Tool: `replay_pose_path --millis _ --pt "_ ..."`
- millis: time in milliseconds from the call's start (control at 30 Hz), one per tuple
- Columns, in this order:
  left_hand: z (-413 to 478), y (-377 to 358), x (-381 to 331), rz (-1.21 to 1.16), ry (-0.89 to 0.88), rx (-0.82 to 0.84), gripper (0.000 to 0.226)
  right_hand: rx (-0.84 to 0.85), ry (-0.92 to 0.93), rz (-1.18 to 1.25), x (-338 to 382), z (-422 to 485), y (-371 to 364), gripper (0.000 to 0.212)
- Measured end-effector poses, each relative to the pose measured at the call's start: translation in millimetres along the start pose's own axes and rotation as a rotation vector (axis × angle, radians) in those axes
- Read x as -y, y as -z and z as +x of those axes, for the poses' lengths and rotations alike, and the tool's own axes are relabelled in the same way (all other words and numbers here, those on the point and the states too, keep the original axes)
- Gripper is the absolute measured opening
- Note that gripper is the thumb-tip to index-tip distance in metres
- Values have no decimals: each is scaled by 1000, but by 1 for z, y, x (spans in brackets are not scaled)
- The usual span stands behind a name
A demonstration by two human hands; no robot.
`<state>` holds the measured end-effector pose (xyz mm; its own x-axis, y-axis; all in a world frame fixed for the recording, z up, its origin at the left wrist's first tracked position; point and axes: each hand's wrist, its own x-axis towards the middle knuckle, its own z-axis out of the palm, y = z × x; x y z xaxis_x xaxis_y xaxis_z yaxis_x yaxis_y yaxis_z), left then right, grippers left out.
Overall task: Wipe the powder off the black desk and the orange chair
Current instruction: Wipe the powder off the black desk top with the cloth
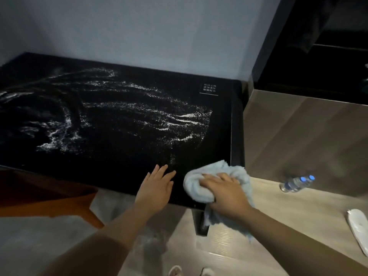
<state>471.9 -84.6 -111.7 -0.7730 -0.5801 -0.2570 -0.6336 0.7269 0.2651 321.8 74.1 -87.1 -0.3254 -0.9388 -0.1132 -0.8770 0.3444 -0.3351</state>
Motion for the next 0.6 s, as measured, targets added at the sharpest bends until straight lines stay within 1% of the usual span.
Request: replay_pose_path --millis 100,133,167,200,233,267,300,333,400,433,500,533,600 --pt "-1 5 2 -27 -18 59 45 161 147 153 6 -19 15 43" --pt "-2 5 2 -27 -17 75 46 203 186 195 6 -21 26 44" --pt "-4 5 1 -24 -16 83 46 185 195 215 2 -19 34 51" --pt "-6 5 -1 -23 -15 86 47 94 152 225 -4 -14 43 59" --pt "-7 6 -3 -26 -14 87 47 -33 65 215 -10 -8 52 65" --pt "-8 6 -5 -27 -9 91 48 -144 -38 201 -14 0 57 66" --pt "-10 6 -6 -19 -6 97 48 -195 -149 176 -17 7 59 62" --pt "-11 6 -7 -4 -3 106 49 -162 -237 119 -17 13 57 57" --pt "-12 7 -8 25 3 129 50 26 -293 -40 -13 12 39 56" --pt "-13 6 -8 35 6 137 50 65 -283 -82 -10 5 27 56" --pt "-15 4 -11 44 16 131 51 -5 -206 -104 -3 -14 8 52" --pt "-16 3 -12 45 19 122 51 -31 -139 -76 1 -23 3 49" --pt "-18 2 -12 46 16 117 51 -1 4 70 8 -36 4 42"
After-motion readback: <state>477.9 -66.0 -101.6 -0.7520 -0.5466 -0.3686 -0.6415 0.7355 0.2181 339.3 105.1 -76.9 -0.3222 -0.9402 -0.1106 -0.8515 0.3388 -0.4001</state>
